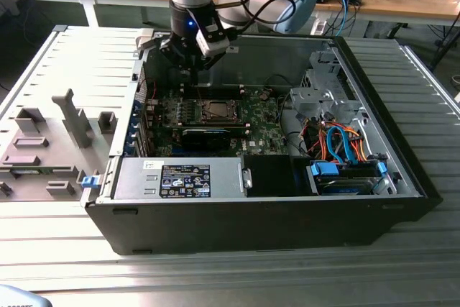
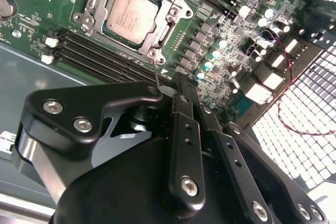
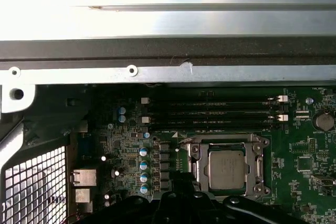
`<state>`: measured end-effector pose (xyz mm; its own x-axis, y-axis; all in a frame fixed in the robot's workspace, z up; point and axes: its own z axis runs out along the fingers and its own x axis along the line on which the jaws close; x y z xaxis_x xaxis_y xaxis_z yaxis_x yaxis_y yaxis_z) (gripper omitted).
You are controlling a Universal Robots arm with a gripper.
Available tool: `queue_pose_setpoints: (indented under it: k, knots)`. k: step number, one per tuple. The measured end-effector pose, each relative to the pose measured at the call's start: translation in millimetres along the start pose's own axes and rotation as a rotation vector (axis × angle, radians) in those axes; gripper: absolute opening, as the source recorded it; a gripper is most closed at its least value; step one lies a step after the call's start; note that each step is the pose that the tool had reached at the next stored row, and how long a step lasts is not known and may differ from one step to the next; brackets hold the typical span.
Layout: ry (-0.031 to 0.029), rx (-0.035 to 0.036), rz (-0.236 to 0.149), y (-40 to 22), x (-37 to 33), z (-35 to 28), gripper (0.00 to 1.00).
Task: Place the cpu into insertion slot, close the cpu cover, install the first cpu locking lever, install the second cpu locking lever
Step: 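Install the first cpu locking lever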
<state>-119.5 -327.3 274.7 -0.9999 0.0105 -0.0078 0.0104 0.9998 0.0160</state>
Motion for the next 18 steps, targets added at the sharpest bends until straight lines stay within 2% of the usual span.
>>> queue_pose_setpoints:
  k: [8,11,13,18]
  knots:
    - [0.0,0.0,-0.001,-0.1,8.4,-0.1,0.11]
    - [0.0002,-0.0001,-0.012,-0.1,11.1,0.0,0.11]
    - [0.0006,-0.0003,-0.035,0.9,11.9,0.5,0.11]
    - [0.0005,-0.0004,-0.037,4.6,11.9,2.3,0.11]
